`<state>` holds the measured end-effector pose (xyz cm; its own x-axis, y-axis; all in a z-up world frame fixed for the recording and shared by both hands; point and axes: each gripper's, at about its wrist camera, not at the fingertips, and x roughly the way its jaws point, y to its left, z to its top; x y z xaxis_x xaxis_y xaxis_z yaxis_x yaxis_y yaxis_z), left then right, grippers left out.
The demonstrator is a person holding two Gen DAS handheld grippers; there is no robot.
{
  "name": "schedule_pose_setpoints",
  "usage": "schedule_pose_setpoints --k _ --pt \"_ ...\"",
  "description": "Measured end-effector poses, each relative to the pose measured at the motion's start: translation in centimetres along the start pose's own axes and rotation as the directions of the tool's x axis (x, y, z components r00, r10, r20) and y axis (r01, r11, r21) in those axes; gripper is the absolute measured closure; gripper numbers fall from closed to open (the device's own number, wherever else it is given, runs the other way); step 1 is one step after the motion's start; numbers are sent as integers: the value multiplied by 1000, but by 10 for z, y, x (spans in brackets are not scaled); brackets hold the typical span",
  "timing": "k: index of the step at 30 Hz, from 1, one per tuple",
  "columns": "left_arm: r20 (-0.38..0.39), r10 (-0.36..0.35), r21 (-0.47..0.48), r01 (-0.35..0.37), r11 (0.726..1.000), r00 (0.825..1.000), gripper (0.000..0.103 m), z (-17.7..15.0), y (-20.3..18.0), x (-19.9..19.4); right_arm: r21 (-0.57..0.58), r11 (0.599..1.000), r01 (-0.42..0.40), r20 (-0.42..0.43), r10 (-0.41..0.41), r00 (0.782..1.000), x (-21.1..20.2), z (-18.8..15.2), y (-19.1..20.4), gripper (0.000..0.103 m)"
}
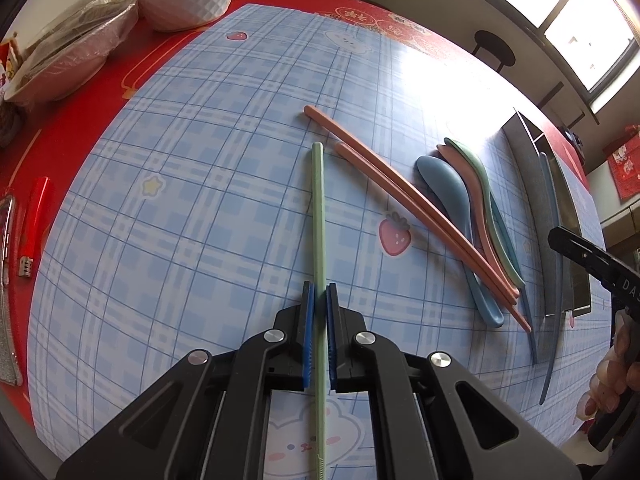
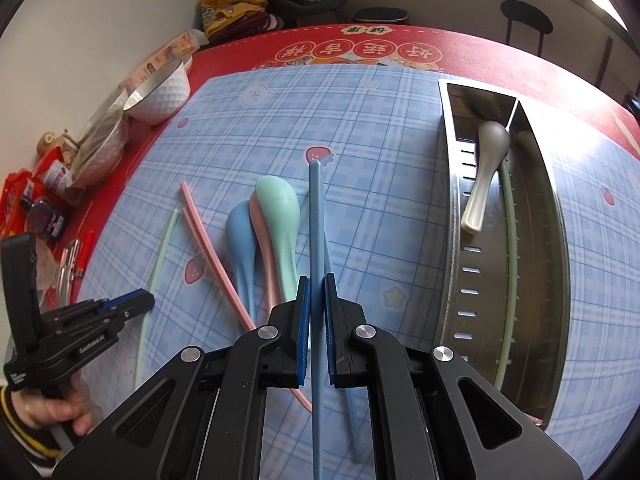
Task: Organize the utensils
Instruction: 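Lift the blue chopstick toward the steel tray while the left gripper holds the green chopstick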
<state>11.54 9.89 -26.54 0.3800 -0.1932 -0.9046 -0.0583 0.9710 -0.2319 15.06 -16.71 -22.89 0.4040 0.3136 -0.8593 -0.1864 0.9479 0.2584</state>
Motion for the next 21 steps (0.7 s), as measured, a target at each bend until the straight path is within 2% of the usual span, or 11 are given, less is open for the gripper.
schedule_pose_setpoints --k 2,6,21 --pt "1 -11 -41 12 999 1000 97 1 7 -4 9 1000 -9 13 9 1000 -8 -2 -3 96" --pt "32 -3 -55 5 998 999 97 2 13 -19 29 999 -19 35 18 999 -19 -7 -11 96" --pt "113 -62 27 59 998 992 97 6 -33 -62 132 988 -74 105 60 993 -43 -15 -43 96"
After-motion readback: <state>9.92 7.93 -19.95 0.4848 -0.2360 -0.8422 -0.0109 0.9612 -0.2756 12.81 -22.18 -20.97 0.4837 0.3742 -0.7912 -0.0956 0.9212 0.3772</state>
